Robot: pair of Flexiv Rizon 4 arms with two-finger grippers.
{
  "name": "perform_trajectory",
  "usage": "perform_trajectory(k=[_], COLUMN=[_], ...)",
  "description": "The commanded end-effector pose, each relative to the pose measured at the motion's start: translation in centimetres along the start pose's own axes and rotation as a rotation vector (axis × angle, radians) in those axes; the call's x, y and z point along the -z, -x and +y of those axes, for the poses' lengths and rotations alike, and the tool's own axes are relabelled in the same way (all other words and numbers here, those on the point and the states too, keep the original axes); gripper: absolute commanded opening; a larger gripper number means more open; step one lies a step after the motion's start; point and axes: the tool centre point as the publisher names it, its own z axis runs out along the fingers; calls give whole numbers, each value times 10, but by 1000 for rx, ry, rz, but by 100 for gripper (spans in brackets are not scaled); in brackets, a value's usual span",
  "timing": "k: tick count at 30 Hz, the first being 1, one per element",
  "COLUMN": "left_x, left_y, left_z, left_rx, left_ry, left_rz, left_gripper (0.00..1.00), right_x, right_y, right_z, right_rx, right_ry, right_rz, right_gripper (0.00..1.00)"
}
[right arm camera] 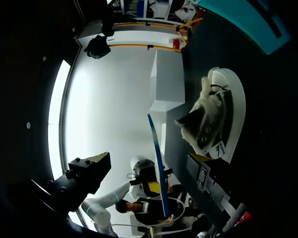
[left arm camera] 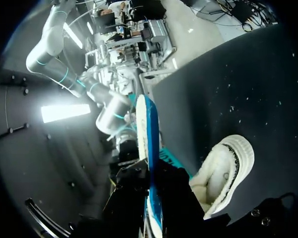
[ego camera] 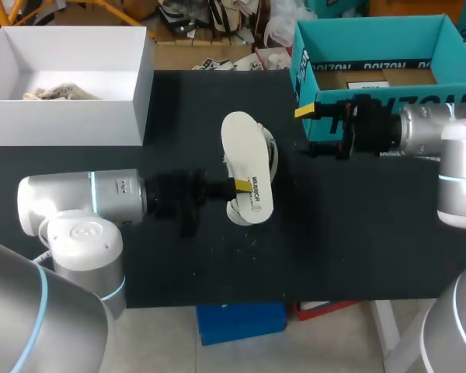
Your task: Take the shoe out of the shoebox, open the shoe tongue, remove and reinsert the insole, then place the shoe into the shoebox
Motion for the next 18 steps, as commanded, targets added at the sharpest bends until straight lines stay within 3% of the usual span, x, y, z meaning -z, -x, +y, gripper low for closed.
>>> perform_trajectory(k=[1, 10, 18], left_x=[-7, -9, -9], left_y=[3, 5, 5], left_z=[7, 7, 7], left_rx=[-2, -10, -10], left_ry=[-3, -13, -13], left_rz=[1, 3, 3], left_gripper=[0, 0, 0], right_x=[-1, -3, -24], right_y=[1, 4, 13], right_z=[0, 1, -6], right_rx=[0, 6, 29], right_ry=[2, -19, -103], right_rz=[0, 18, 29], right_gripper=[100, 100, 100])
